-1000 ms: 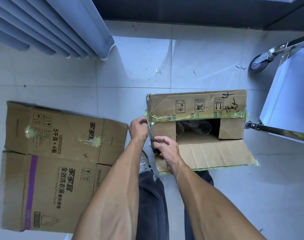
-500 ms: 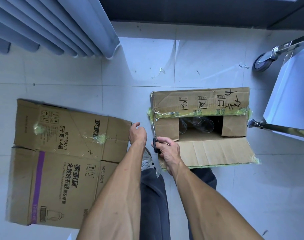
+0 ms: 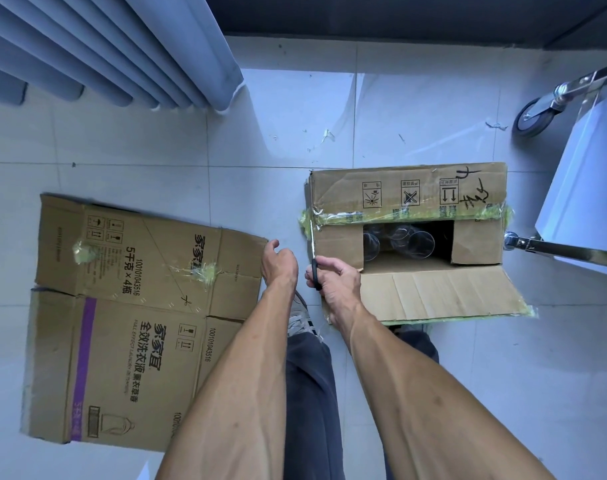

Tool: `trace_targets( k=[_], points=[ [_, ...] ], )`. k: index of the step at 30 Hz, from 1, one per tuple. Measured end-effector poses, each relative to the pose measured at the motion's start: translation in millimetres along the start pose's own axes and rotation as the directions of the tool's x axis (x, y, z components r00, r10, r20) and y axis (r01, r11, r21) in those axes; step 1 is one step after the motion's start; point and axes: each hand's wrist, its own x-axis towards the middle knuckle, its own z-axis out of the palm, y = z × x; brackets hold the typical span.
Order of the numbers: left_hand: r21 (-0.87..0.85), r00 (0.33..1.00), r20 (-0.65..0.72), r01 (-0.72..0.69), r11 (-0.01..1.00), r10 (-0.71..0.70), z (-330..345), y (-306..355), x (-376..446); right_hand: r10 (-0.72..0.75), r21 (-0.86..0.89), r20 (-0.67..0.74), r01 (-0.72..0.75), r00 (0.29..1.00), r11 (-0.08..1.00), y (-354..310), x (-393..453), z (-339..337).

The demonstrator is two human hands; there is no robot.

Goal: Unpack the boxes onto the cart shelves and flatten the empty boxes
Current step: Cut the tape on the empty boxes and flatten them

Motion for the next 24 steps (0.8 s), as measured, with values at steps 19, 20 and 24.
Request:
trace_targets(
  k=[19,20,24],
  points=[
    [0.027,0.987,-0.142,-0.074,0.997,0.077,0.1,11.1,-5.6,-0.002,-0.004,0.010,0.002,1.000,1.000,-7.4,-5.5,2.3],
    [0.051,0.978,-0.172,-0.112,0.992,0.119,-0.3,11.5,-8.0,-0.014,0.008,-0.024,0.014,1.000,1.000,-5.9,-6.0,2.6],
    [0.251,0.921,-0.174,-0.301,0.920,0.348,-1.2,20.8,-19.7,0.054,0.101,-0.035,-0.051,0.998,0.994,-0.8,-17.6,-3.2]
  ],
)
